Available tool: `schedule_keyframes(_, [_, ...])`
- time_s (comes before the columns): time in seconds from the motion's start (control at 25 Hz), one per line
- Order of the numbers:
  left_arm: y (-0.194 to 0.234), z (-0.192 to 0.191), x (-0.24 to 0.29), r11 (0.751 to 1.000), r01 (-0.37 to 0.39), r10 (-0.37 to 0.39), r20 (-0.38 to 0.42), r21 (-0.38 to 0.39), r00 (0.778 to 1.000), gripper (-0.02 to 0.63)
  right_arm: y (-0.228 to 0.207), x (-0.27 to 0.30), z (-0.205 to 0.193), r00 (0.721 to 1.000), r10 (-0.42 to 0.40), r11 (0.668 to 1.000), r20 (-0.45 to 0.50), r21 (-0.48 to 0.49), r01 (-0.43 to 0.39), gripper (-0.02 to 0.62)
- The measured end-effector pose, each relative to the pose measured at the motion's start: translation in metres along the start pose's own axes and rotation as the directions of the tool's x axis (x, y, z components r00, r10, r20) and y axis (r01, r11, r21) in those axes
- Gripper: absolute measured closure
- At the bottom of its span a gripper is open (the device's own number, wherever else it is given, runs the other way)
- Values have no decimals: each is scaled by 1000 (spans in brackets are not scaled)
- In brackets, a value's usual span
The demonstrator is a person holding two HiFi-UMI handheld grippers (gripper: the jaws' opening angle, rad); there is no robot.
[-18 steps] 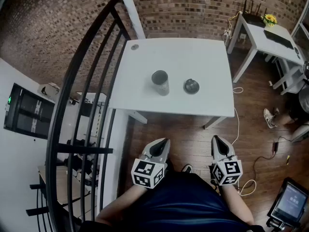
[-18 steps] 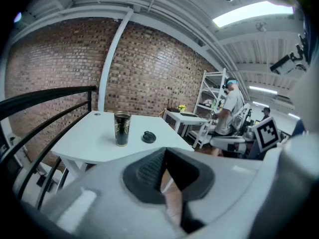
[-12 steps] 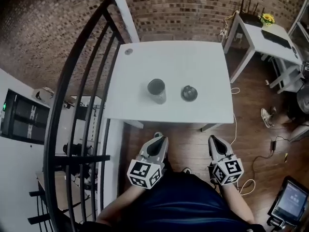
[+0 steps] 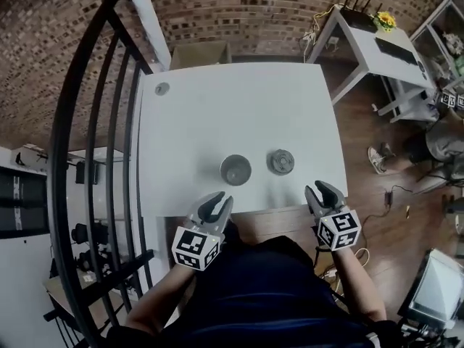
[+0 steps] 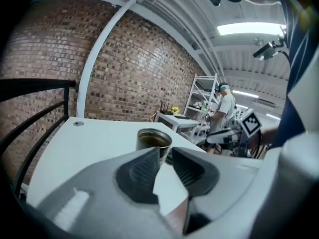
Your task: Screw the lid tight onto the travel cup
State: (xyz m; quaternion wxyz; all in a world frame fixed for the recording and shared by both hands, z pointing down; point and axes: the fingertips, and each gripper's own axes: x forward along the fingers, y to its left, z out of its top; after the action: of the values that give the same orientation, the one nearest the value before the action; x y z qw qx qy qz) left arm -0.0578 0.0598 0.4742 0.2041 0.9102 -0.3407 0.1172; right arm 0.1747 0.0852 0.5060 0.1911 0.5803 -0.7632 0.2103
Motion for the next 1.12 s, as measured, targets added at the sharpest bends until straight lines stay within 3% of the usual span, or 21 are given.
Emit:
schedule_keyframes(0.12, [32,5,12,1000,-11,11,-25,8,1000,486,-6,45,-10,990,1,1000,-143,-28,-5,376])
schedule_keyframes(0.24, [44,5,21,1000,-3,2,-48,-11,999,443,-10,85,-27,961,21,994,-275,-99,-50,334])
schedule_keyframes(0.36, [45,10,26,1000,-13,12,-57,-7,998,431,-8,119,-41,913,94,955,-397,-224,-195,308])
schedule_keyframes(0.48, [48,15,27,998,-66,67,-55,18,996,431,-1,139,-47,846,182,899,-501,-264,-349,240])
schedule_keyframes(0.56, [48,12,22,994,-104,105,-42,28,994,431,3,146,-49,815,211,860,-539,-294,-417,224])
schedule_keyframes(0.76, [38,6,16,986,-166,166,-36,10,985,411,12,158,-54,772,206,745,-602,-415,-522,218])
schedule_keyframes(0.92, [40,1,13,978,-209,210,-43,12,977,411,14,163,-62,754,174,670,-634,-485,-562,216])
schedule_keyframes(1.0, [45,-4,11,975,-223,223,-53,8,973,411,13,165,-63,749,166,659,-641,-493,-568,216])
schedule_keyframes(1.12, [52,-7,8,971,-238,237,-55,-9,970,419,9,169,-61,755,166,680,-634,-481,-553,216])
